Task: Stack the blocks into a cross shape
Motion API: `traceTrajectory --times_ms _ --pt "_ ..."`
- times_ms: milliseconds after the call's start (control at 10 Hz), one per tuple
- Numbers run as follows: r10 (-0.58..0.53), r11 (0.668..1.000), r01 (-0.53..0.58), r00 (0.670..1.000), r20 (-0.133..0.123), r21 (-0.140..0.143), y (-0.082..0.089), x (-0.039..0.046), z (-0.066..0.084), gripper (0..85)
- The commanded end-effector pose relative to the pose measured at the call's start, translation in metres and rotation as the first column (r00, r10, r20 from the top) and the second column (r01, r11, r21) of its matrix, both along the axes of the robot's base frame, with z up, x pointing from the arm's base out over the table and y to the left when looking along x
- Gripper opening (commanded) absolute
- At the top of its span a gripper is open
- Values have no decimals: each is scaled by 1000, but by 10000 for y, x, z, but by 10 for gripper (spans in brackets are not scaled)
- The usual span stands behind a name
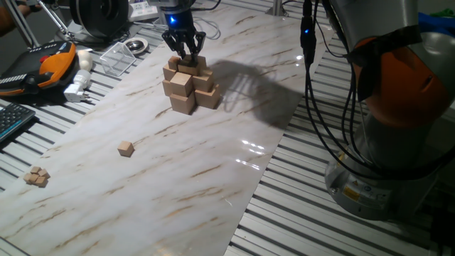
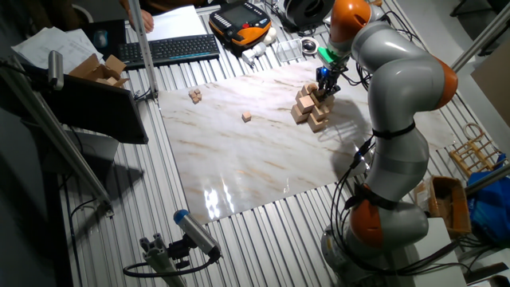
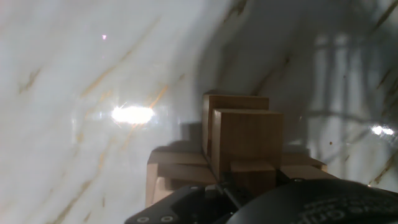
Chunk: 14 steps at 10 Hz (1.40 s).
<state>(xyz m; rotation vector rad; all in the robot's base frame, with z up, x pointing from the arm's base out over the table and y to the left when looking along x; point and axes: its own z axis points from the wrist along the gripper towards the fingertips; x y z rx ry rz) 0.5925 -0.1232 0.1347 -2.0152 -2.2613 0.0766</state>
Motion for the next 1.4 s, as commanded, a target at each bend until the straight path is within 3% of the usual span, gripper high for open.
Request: traceTrajectory --times_ms 0,200,300,900,1100,1300 --pt "-2 1000 2 1000 2 0 2 5 9 340" --pt "-5 1000 5 1000 4 -1 10 9 21 340" --pt "-6 1000 6 1000 5 -2 14 13 29 510" --pt "14 1000 -14 1000 -8 -14 9 14 132 510" --pt "35 999 -36 999 -23 -11 -11 5 229 510" --pt "46 999 -46 999 -18 -8 69 1 328 510"
